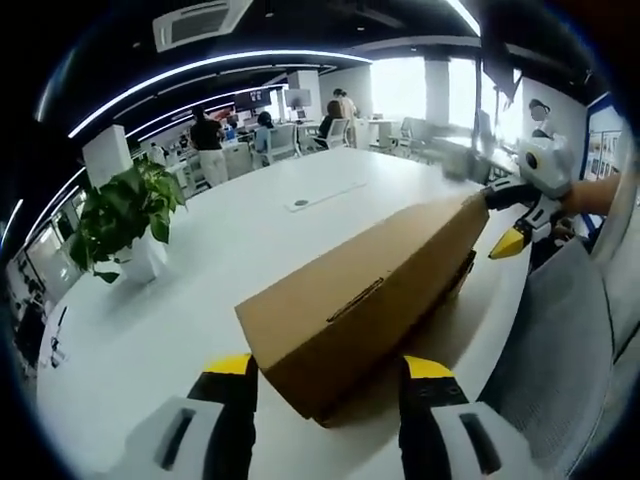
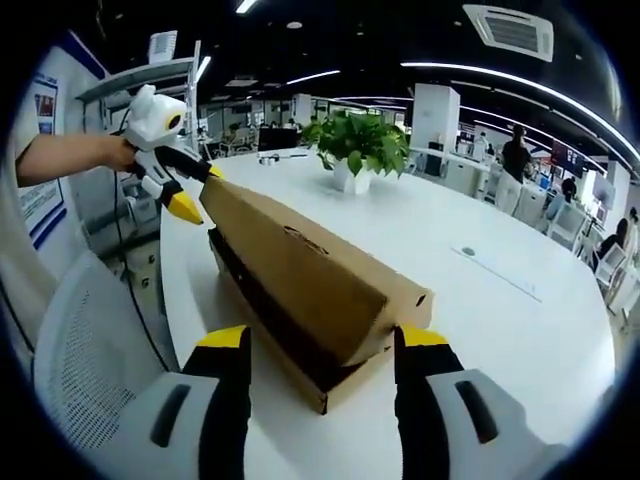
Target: Operate the shoe box by opening the lid, removing the specified soft item, and placing it in the target area until the item is outside and the box remains undamaged.
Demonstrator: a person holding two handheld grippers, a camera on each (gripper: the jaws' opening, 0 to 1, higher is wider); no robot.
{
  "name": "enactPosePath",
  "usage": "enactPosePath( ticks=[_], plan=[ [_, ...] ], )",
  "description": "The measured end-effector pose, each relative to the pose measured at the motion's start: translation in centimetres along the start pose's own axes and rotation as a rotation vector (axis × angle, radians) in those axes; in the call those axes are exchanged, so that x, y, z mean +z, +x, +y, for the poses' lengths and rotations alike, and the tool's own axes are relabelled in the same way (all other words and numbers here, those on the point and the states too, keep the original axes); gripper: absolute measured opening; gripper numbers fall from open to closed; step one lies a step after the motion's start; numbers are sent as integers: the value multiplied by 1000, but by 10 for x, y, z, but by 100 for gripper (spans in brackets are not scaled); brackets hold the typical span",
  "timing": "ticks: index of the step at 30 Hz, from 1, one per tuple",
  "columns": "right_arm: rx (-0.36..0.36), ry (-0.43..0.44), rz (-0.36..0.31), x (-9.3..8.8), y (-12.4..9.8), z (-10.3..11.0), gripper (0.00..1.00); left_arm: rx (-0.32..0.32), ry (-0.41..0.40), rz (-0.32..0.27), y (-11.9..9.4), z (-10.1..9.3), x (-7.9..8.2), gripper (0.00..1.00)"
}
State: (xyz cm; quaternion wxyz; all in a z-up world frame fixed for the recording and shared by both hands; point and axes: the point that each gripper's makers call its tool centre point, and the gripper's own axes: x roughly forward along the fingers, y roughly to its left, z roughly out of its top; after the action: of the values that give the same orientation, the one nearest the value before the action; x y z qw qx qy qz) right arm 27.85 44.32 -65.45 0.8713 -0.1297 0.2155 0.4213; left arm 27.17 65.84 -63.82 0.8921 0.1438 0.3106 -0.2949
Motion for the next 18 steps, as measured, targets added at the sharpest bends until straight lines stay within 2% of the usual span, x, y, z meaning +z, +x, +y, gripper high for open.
enactPosePath(
  ticks=[9,18],
  plan=[
    [-12,1,-20,17,-2,-10,53,41,-10,-30,-6,16,16,43],
    [-32,-11,-36,31,-1,-21,51,86,5,-64,-6,30,31,35]
  ],
)
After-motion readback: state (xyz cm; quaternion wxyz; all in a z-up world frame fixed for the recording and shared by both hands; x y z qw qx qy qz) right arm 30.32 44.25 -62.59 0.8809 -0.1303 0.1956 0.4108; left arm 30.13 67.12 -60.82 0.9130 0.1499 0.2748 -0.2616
